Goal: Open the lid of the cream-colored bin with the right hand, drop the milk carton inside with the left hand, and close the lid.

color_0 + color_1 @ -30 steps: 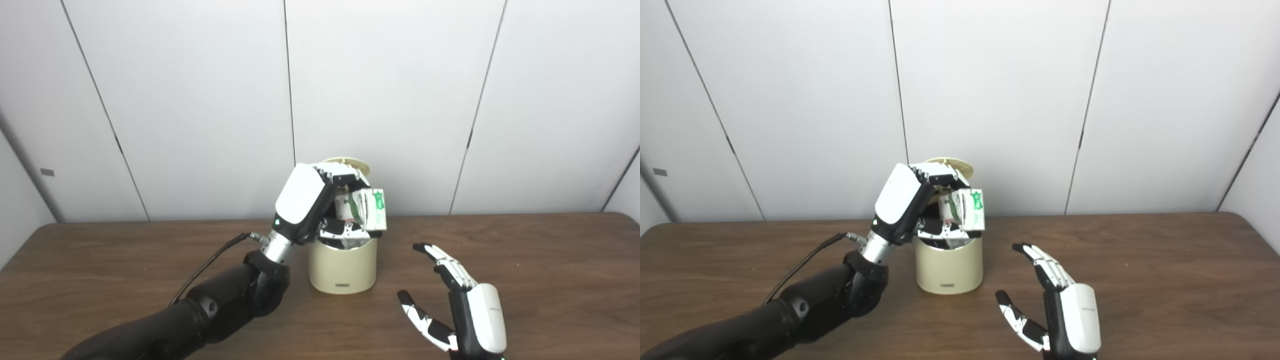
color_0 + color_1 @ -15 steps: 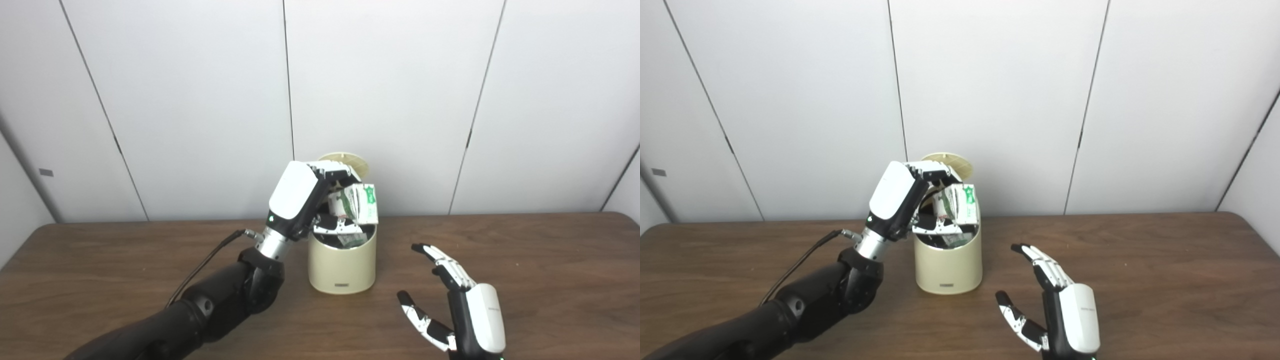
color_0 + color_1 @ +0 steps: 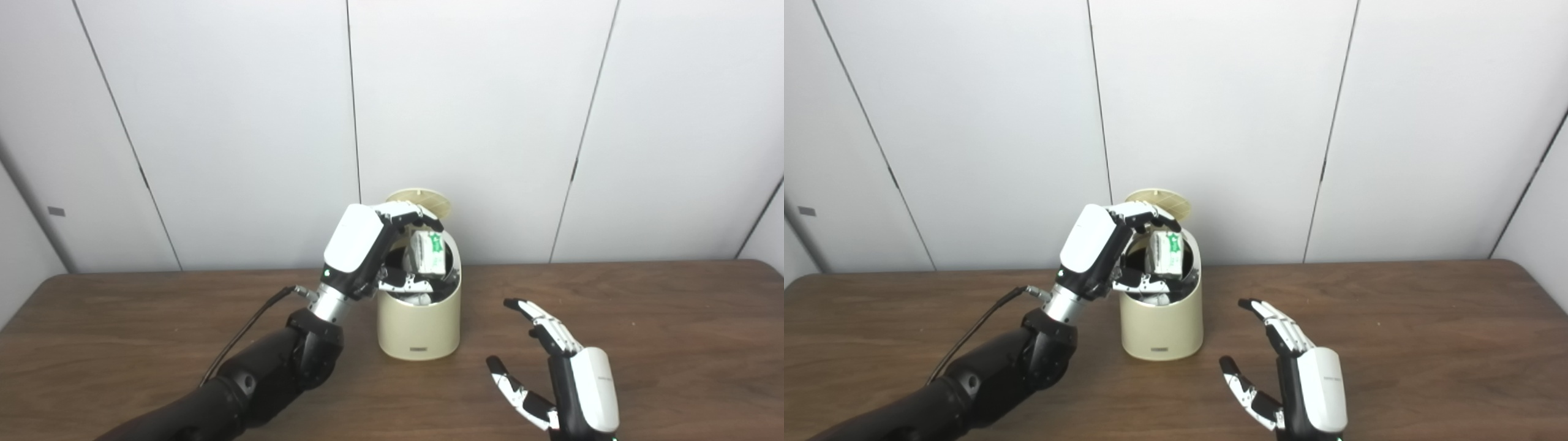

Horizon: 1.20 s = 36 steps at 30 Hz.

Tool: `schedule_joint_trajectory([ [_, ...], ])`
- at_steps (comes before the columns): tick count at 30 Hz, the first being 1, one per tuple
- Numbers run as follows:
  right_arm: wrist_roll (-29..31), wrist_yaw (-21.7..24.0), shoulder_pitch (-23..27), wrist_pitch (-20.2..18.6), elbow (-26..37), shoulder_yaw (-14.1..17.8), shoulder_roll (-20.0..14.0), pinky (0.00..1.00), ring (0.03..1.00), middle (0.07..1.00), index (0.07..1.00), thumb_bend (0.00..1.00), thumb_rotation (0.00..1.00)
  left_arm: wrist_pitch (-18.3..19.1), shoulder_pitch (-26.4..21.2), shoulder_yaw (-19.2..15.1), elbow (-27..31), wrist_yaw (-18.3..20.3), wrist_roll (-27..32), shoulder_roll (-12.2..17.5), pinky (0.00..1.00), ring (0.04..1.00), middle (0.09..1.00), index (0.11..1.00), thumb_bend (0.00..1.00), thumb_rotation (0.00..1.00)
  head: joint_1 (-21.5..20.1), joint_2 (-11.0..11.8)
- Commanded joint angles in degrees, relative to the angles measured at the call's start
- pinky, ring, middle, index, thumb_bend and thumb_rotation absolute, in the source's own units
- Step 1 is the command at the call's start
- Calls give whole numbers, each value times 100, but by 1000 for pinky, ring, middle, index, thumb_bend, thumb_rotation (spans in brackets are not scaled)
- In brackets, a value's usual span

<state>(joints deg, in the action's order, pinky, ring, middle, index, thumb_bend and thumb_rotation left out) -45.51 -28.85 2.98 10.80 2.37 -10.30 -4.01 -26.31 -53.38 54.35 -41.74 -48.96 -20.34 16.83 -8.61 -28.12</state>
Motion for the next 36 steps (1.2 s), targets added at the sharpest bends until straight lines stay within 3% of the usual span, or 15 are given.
schedule_joint_trajectory([
  [1,85,-43,-387,19,-176,-220,371,629,790,811,786,174,251,-62,-245,-153,146,-72,-15,67,498,598,621,611,970,169,-1,-2],
  [17,140,-60,-315,58,-268,-219,364,622,796,816,787,177,218,-61,-184,-202,211,-51,-56,111,502,595,618,607,956,201,69,6],
  [20,160,-49,-266,58,-332,-209,355,630,797,818,791,177,213,-62,-114,-167,406,-145,-43,224,494,591,614,611,934,244,126,33],
  [23,205,-55,-174,122,-456,-204,321,636,794,816,789,179,193,-62,81,-208,798,-236,-23,419,486,582,609,614,883,350,163,62],
  [28,306,-79,20,198,-734,-171,252,630,792,816,786,182,232,-61,663,-598,1798,-317,90,743,518,584,605,615,752,528,251,120],
  [32,396,-147,245,252,-1045,-125,188,640,786,813,781,190,238,-61,1138,-1023,2555,-357,277,872,534,611,627,648,597,458,274,205],
  [33,432,-157,292,269,-1116,-107,172,653,787,813,782,192,258,-61,1335,-1181,2831,-313,383,914,588,640,657,690,559,406,274,219],
  [36,640,-102,440,268,-1182,-18,157,668,794,821,789,202,310,-61,1970,-1754,3531,125,802,993,653,662,701,739,527,392,284,210],
])
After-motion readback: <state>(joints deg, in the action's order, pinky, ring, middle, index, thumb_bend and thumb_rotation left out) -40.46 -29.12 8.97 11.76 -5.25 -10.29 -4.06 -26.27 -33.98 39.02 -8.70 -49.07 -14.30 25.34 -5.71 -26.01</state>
